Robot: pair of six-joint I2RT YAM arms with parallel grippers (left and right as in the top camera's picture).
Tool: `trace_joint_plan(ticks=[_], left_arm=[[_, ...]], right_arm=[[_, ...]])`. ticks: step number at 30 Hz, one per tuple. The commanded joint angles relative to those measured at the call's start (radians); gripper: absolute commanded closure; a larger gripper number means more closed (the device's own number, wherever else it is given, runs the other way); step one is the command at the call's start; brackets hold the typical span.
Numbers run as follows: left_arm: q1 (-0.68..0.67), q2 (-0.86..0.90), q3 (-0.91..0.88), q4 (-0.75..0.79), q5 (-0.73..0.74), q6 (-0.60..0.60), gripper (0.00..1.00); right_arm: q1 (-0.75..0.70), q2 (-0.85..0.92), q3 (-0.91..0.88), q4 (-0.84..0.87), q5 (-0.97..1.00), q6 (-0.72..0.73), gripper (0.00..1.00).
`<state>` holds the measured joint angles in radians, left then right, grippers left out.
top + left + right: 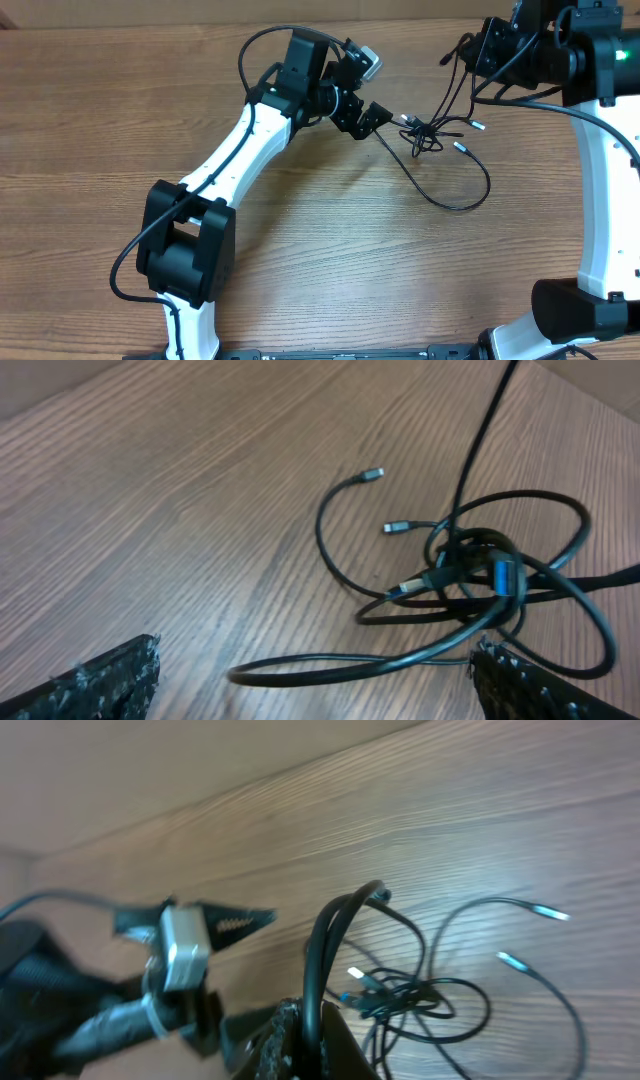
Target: Untangle cables
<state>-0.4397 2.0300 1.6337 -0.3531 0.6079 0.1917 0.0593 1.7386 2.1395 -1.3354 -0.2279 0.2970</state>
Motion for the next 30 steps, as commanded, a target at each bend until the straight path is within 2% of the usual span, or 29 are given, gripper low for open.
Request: trace_joint_plan(ticks=[1, 5, 9, 19, 27, 30], left_arm=[[-0.052, -0.07, 0.024, -0.016, -0.114, 0.045, 0.0], [-0.114, -0.116, 0.024, -0.048, -0.301, 0.104, 0.01], [-0.166, -0.16, 0.024, -0.051, -0.402, 0.142, 0.0], [-0.322, -0.184, 0.024, -0.085, -0.412, 0.233, 0.0], [-0.391, -0.139, 0.024, -0.087, -0.463, 0.233, 0.0], [-0.395, -0.109, 0.024, -0.066, -0.494, 0.196, 0.01]], right_arm=[[-0.003, 0.016, 0.028, 0.009, 0.136, 0.082, 0.96], [-0.015, 0.064, 0.028, 0.021, 0.157, 0.113, 0.96], [-0.016, 0.116, 0.028, 0.057, 0.18, 0.122, 0.96], [-0.016, 0.14, 0.029, 0.091, 0.18, 0.149, 0.96], [-0.016, 0.14, 0.029, 0.081, 0.122, 0.175, 0.96], [-0.015, 0.14, 0.029, 0.081, 0.095, 0.175, 0.96]])
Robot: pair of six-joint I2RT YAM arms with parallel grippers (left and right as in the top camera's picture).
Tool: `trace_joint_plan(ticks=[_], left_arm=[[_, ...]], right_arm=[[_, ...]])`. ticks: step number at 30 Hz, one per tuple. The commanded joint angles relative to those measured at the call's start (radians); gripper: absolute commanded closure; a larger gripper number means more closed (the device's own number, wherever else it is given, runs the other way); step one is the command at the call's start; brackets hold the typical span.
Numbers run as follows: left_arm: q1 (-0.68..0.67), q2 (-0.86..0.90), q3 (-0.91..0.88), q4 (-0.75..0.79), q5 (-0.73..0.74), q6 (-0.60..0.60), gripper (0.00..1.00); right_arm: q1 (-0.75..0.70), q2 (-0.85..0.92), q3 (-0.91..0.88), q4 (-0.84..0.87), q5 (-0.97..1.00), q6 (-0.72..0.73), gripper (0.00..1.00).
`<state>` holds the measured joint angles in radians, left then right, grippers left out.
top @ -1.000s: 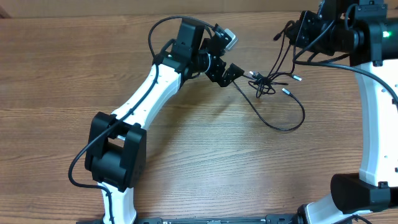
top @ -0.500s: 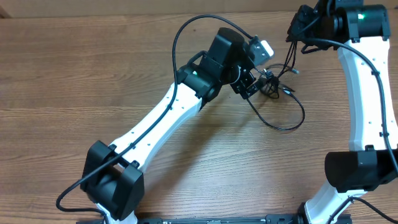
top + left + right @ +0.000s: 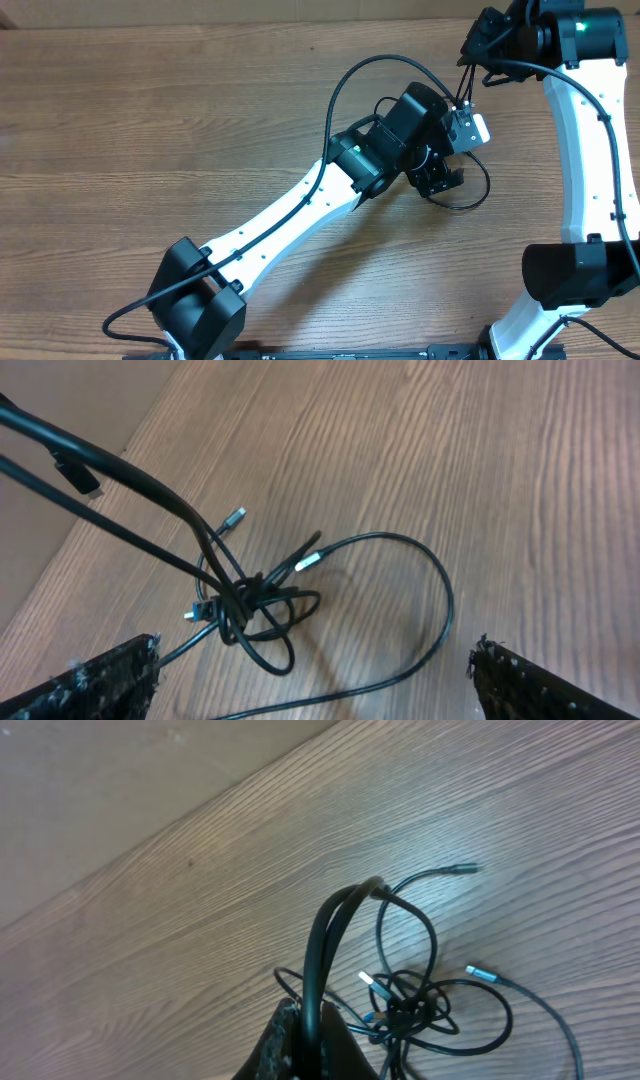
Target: Untangle cables
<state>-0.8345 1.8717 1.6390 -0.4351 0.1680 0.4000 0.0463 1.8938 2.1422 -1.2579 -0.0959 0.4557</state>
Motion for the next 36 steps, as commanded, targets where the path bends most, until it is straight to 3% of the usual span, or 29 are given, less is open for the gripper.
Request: trace_joint_plan(ticks=[1, 14, 22, 28, 36], left_arm=[[0.0, 0.059, 0.019, 0.022, -0.072, -0.025, 0.01], [0.006, 0.076, 0.02, 0.067, -0.18, -0.047, 0.0], [0.026, 0.075, 0.02, 0.074, -0.359, -0.088, 0.0], [0.134, 0.075, 0.02, 0.047, -0.348, -0.224, 0.01], [0.262, 0.075, 0.02, -0.003, -0.27, -0.27, 0.0]], right_arm=[[-0.003, -0.015, 0.027, 0.004, -0.038, 0.016, 0.96], [-0.003, -0.015, 0.027, 0.017, 0.06, -0.015, 0.96], [-0.027, -0.015, 0.027, 0.012, 0.188, -0.018, 0.96], [-0.082, -0.015, 0.027, -0.042, 0.179, -0.027, 0.96], [-0.045, -0.015, 0.025, -0.117, 0.109, -0.114, 0.96]])
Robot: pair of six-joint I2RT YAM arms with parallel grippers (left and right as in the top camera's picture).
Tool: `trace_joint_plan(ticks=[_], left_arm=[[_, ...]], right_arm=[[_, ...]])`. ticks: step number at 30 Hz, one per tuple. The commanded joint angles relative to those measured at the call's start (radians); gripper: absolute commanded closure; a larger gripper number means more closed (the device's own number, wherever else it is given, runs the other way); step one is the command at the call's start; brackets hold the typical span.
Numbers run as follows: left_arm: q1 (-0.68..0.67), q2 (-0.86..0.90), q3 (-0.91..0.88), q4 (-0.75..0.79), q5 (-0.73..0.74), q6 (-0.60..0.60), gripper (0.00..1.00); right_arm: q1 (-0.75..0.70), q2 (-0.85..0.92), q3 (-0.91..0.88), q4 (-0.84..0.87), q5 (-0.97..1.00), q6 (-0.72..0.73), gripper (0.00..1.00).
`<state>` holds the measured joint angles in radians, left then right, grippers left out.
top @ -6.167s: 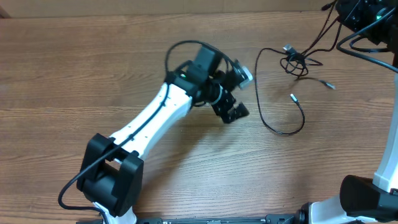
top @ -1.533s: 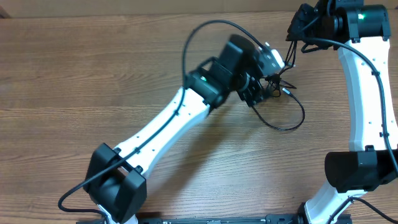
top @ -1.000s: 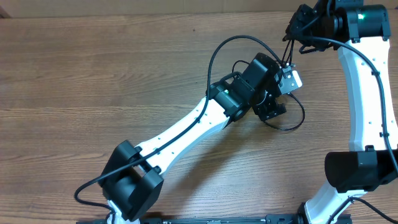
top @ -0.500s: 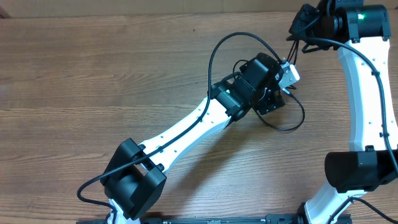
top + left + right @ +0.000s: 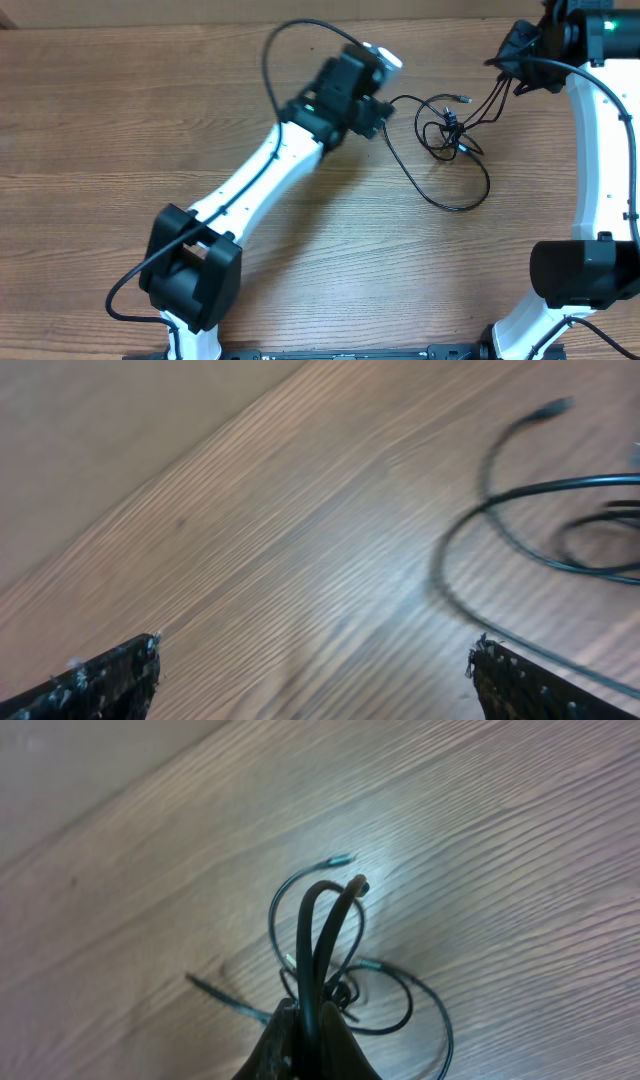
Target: Untangle cables
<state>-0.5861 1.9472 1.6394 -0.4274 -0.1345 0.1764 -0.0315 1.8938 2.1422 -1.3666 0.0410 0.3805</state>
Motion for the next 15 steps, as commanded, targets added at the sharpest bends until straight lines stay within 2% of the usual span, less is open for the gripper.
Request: trace_joint_plan(ticks=[1, 5, 7, 15], left_arm=[[0.019, -0.001, 0.019, -0.019, 0.031, -0.046, 0.0], [0.018, -0.001, 0.019, -0.037, 0.031, -0.046, 0.0], [0.018, -0.001, 0.019, -0.041, 0.031, -0.046, 0.0], [0.018, -0.001, 0.019, -0.089, 0.03, -0.046, 0.0]], right_arm=[[0.05, -0.015, 0.025, -0.017, -0.028, -0.038, 0.96], [0.096, -0.014, 0.024, -0.027, -0.027, -0.039, 0.96], [0.105, -0.014, 0.024, -0.023, -0.027, -0.04, 0.9], [0.109, -0.014, 0.024, -0.02, -0.026, -0.054, 0.34]])
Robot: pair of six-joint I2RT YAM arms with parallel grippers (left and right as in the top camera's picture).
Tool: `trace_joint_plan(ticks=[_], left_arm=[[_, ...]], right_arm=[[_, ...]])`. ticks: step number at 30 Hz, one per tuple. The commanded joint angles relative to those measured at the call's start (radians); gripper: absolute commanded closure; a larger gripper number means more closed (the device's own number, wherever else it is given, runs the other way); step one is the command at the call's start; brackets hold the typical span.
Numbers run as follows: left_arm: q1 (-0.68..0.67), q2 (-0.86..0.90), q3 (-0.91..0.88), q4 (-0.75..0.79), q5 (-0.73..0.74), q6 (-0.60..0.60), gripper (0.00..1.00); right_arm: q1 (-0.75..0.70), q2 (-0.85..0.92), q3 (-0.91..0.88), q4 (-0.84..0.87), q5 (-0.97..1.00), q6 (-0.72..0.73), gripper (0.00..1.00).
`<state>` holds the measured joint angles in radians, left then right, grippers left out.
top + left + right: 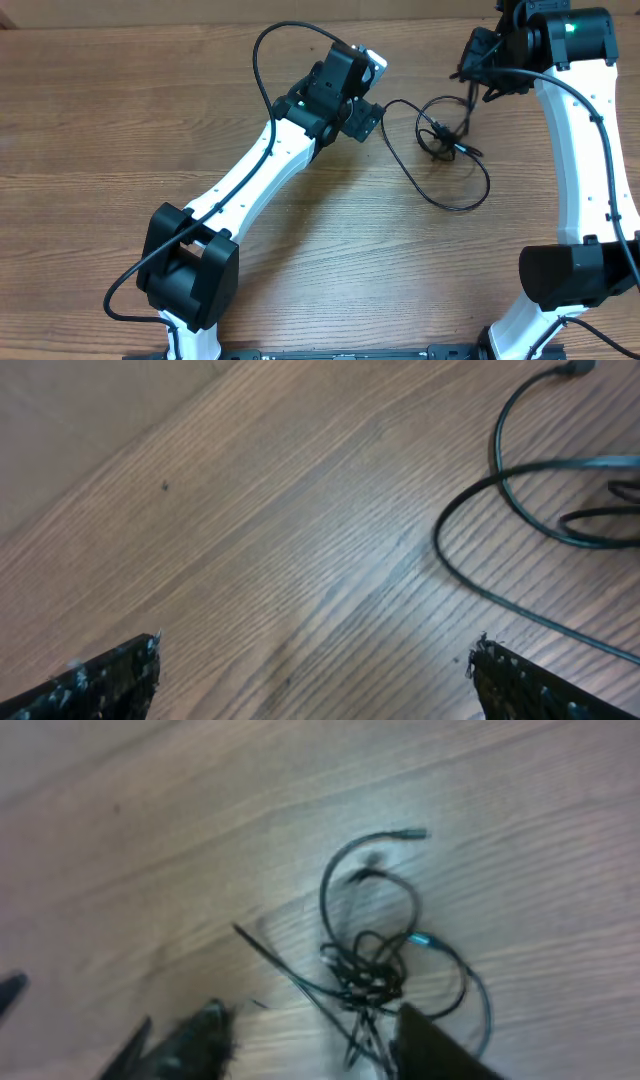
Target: Untangle cables
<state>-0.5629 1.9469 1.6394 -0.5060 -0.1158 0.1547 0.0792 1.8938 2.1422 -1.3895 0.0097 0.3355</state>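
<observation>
A knot of thin black cables (441,134) lies on the wooden table at the back right, and one long loop (462,201) trails toward the front. In the blurred right wrist view the knot (365,970) sits just beyond my right gripper (310,1015), which is open, with a few strands running down between its fingers. Overhead, that right gripper (472,72) hangs just behind the knot. My left gripper (365,118) is open to the left of the cables. In its own view the left gripper (315,650) is over bare wood and a cable curve (497,510) lies to the right.
The wooden table (120,130) stretches wide to the left and front. My left arm (270,165) crosses it diagonally from the front left. The right arm (585,170) runs along the right edge. A wall edge shows at the back.
My right gripper was shut on a doubled bunch of cable strands; now its jaws are wide open and it sits a little further left. The left gripper has hardly moved.
At first my right gripper held strands up from the knot while the left stood open just left of it. Then the left arm was over the knot. Later it was back at the left, the right still gripping. Now both are open.
</observation>
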Motion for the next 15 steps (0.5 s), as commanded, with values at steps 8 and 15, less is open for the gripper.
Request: trace_joint_plan(ticks=[8, 15], left_arm=[[-0.005, 0.0, 0.019, -0.019, 0.004, -0.024, 0.0], [-0.005, 0.0, 0.019, -0.028, 0.002, -0.021, 0.0]], right_arm=[[-0.011, -0.015, 0.024, 0.003, 0.158, -0.022, 0.0], [-0.097, -0.023, 0.079, -0.027, 0.177, 0.062, 0.0]])
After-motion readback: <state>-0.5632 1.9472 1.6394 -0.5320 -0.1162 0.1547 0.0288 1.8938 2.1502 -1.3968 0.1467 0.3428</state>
